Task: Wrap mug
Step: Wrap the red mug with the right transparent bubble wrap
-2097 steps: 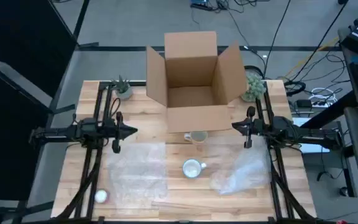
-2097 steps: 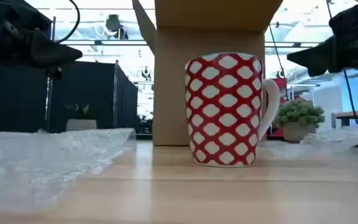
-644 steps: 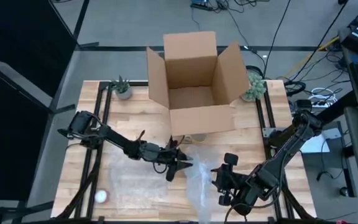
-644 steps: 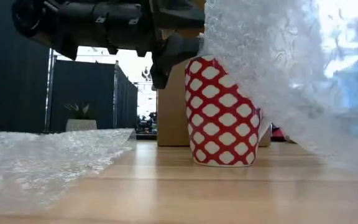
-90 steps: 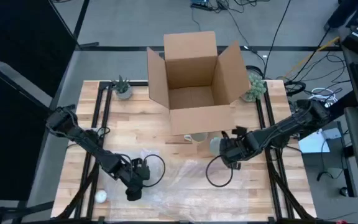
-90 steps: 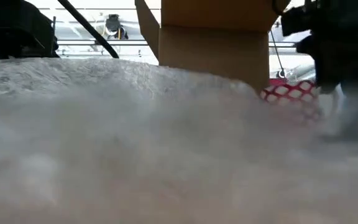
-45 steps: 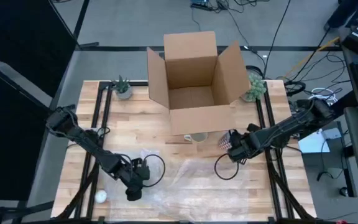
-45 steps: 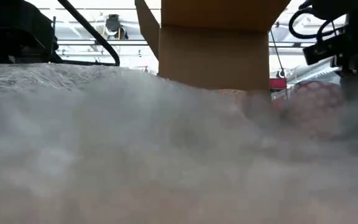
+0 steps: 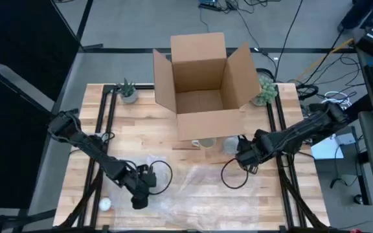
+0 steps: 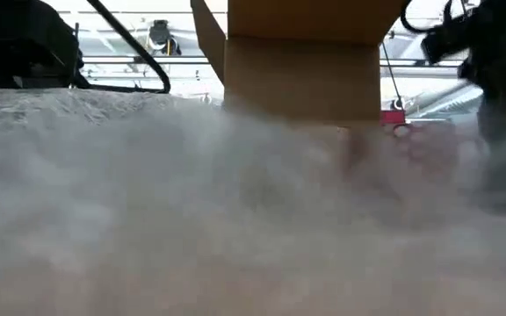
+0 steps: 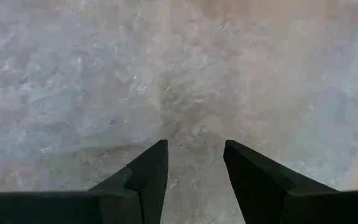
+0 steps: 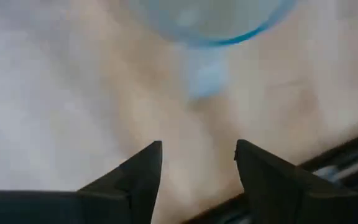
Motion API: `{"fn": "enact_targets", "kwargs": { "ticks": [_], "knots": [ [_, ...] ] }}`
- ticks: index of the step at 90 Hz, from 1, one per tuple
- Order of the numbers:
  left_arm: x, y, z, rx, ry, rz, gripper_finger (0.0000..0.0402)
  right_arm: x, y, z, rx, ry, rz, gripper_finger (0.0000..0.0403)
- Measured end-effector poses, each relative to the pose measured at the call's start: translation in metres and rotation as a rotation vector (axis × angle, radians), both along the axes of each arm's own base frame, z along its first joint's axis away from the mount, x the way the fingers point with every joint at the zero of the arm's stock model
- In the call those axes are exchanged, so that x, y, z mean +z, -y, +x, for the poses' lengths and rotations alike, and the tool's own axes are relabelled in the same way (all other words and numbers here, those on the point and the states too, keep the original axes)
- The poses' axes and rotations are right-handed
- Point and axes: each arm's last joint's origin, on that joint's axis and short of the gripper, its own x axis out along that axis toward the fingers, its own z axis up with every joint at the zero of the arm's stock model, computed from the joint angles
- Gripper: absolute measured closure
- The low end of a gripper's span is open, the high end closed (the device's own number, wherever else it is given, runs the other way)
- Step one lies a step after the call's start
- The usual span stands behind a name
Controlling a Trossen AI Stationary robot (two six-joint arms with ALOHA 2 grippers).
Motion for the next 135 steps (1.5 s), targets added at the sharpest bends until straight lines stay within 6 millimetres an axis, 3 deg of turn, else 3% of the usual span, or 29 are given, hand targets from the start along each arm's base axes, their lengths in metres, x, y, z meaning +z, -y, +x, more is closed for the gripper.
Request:
{"fn": "enact_targets", "kwargs": {
  "ticks": [6,15,27,35,49,63,80,94,102,117,135],
  "knots": [
    [0.012,0.000,0.000,0.002,0.005,-0.005,0.0251,0.012,-0.016,0.002,0.009,0.142,0.074,0.0220],
    [0.034,-0.002,-0.002,0.063,0.014,-0.054,0.0251,0.012,-0.046,0.002,0.058,0.284,0.104,0.0225],
    [0.060,-0.004,-0.005,0.095,0.087,-0.125,0.0251,-0.010,-0.080,0.000,0.081,0.369,0.082,0.0234],
    [0.066,-0.009,-0.006,0.150,0.180,-0.041,0.0251,-0.033,-0.100,0.004,0.091,0.404,0.068,0.0243],
    [0.049,-0.017,0.006,0.190,0.234,0.114,0.0251,-0.084,-0.121,0.012,0.139,0.312,-0.021,0.0262],
    [0.011,-0.018,0.015,0.153,0.071,0.128,0.0251,-0.118,-0.122,0.009,0.157,0.064,-0.058,0.0278],
    [-0.001,-0.021,0.016,0.201,0.008,0.150,0.0251,-0.111,-0.113,-0.021,0.084,-0.195,-0.131,0.0293],
    [-0.001,-0.024,0.018,0.264,0.015,0.151,0.0251,-0.096,-0.111,-0.040,-0.001,-0.278,-0.133,0.0300],
    [0.007,-0.023,0.024,0.294,0.045,0.115,0.0251,-0.082,-0.111,-0.039,-0.038,-0.185,-0.079,0.0303],
    [0.031,-0.016,0.039,0.239,0.178,0.055,0.0251,-0.069,-0.120,-0.013,-0.001,0.269,-0.036,0.0303],
    [0.023,-0.016,0.033,0.138,0.075,0.019,0.0251,-0.094,-0.134,-0.002,0.058,0.228,0.006,0.0303]
  ]
}}
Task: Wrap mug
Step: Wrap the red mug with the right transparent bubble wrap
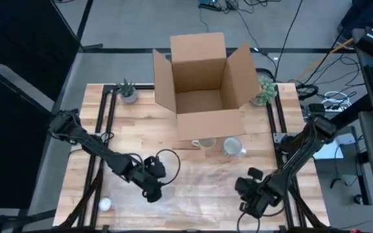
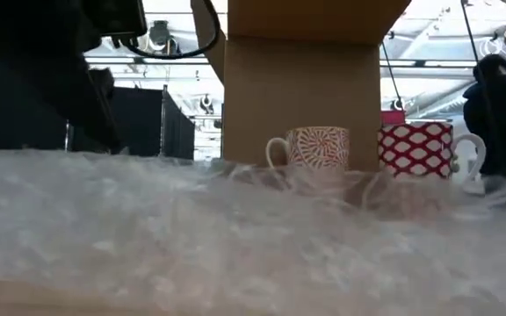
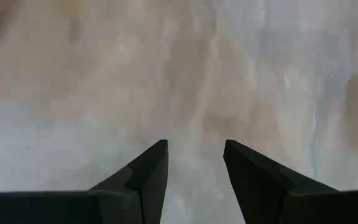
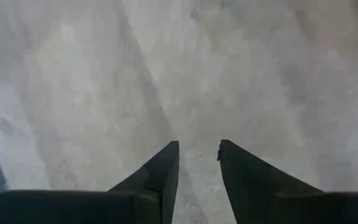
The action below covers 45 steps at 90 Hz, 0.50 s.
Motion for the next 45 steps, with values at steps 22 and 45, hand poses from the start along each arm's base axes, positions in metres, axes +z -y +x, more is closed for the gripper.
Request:
{"fn": "enact_targets", "kwargs": {
  "ticks": [22,45],
  "knots": [
    [-0.002,0.001,-0.013,-0.022,-0.078,0.069,0.0251,-0.032,-0.013,-0.012,0.010,-0.177,-0.059,0.0303],
    [-0.004,-0.004,-0.014,0.065,-0.094,0.092,0.0251,-0.026,-0.010,-0.028,-0.010,-0.305,-0.056,0.0303]
  ]
}}
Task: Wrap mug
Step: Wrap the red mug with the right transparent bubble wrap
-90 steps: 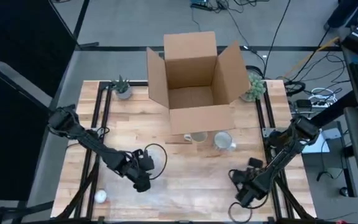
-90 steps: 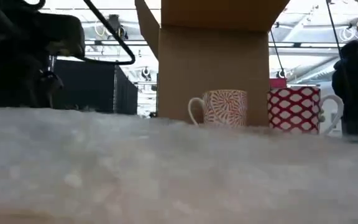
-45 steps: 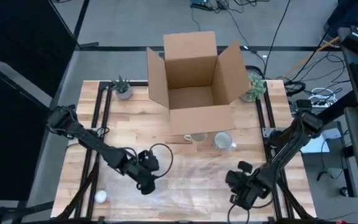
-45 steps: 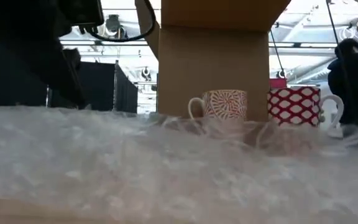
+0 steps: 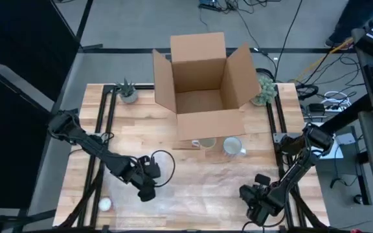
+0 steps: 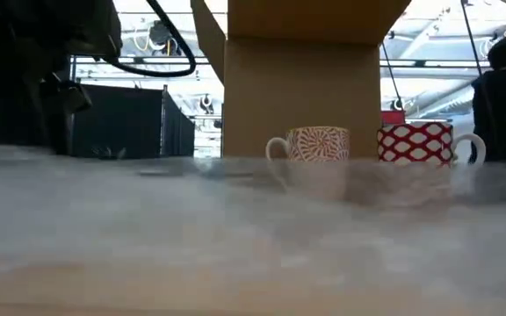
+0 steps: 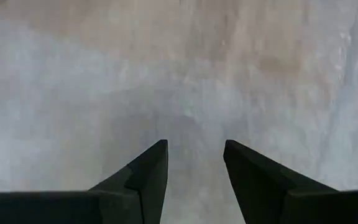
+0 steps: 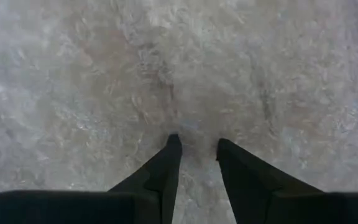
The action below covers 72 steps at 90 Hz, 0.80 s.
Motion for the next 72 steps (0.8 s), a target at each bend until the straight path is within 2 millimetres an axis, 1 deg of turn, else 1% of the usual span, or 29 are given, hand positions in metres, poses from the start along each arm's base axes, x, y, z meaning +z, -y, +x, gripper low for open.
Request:
{"fn": "enact_targets", "kwargs": {
  "ticks": [6,13,26,37,42,46,56,63,69,72],
  "knots": [
    [0.000,-0.001,0.000,0.026,0.006,0.007,0.0251,0.003,0.001,-0.004,-0.006,-0.049,0.024,0.0303],
    [0.000,-0.002,0.001,0.052,0.012,0.009,0.0251,0.011,0.002,-0.005,-0.019,-0.034,0.052,0.0303],
    [0.000,-0.002,0.001,0.051,0.015,0.003,0.0251,0.029,0.009,0.001,-0.043,0.104,0.065,0.0303],
    [0.005,0.002,0.007,0.029,0.102,-0.010,0.0251,0.047,0.017,0.008,-0.062,0.232,0.076,0.0303],
    [0.005,0.002,0.007,0.013,0.099,-0.005,0.0251,0.053,0.022,0.011,-0.063,0.278,0.070,0.0303],
    [-0.001,0.001,0.006,0.009,0.061,0.013,0.0251,0.058,0.027,0.013,-0.054,0.317,0.063,0.0302],
    [-0.023,-0.004,-0.004,0.045,-0.044,0.044,0.0251,0.072,0.038,0.018,-0.013,0.398,0.039,0.0295],
    [-0.030,-0.003,-0.005,0.060,-0.051,0.002,0.0251,0.080,0.047,0.022,0.009,0.451,0.014,0.0281],
    [-0.039,-0.005,-0.009,0.069,-0.098,0.000,0.0251,0.087,0.057,0.027,0.027,0.495,-0.020,0.0265],
    [-0.040,-0.004,-0.009,0.073,-0.103,-0.002,0.0251,0.090,0.062,0.030,0.041,0.514,-0.044,0.0256]
  ]
}}
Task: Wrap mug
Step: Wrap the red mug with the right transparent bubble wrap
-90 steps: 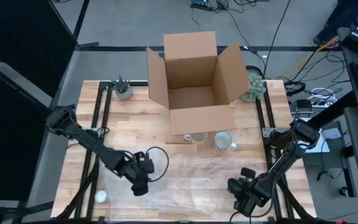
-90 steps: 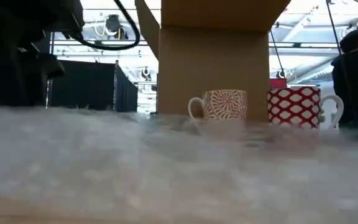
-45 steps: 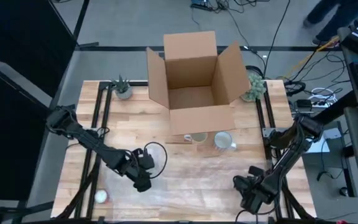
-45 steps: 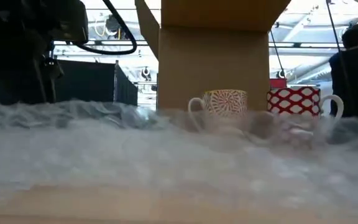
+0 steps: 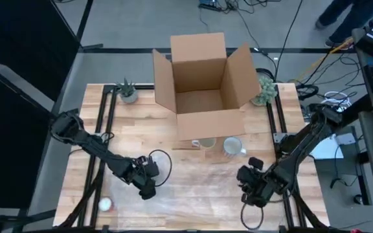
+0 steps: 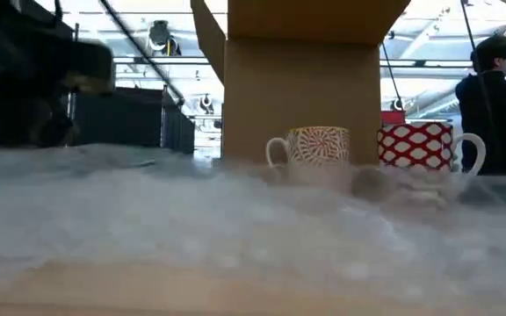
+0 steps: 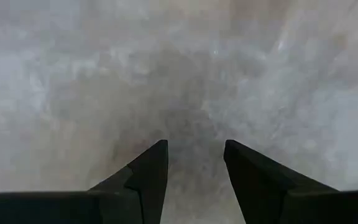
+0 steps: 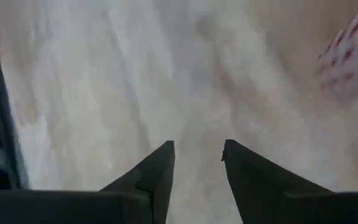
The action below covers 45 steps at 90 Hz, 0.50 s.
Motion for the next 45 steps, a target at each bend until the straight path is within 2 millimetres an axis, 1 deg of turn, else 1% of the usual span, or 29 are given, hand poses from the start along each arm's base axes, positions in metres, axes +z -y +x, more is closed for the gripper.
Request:
{"fn": "enact_targets", "kwargs": {
  "ticks": [10,20,34,45],
  "knots": [
    [-0.001,-0.001,-0.002,0.010,-0.031,0.007,0.0251,0.006,0.018,0.011,0.035,0.028,-0.082,0.0227],
    [0.003,0.000,-0.002,0.012,-0.026,-0.010,0.0251,0.006,0.035,0.024,0.077,0.007,-0.152,0.0207],
    [0.019,0.004,0.003,-0.039,0.027,-0.036,0.0251,0.007,0.059,0.036,0.087,-0.021,-0.205,0.0200],
    [0.019,0.004,0.003,-0.056,0.026,-0.025,0.0251,0.007,0.075,0.039,0.076,-0.080,-0.203,0.0200]
  ]
}}
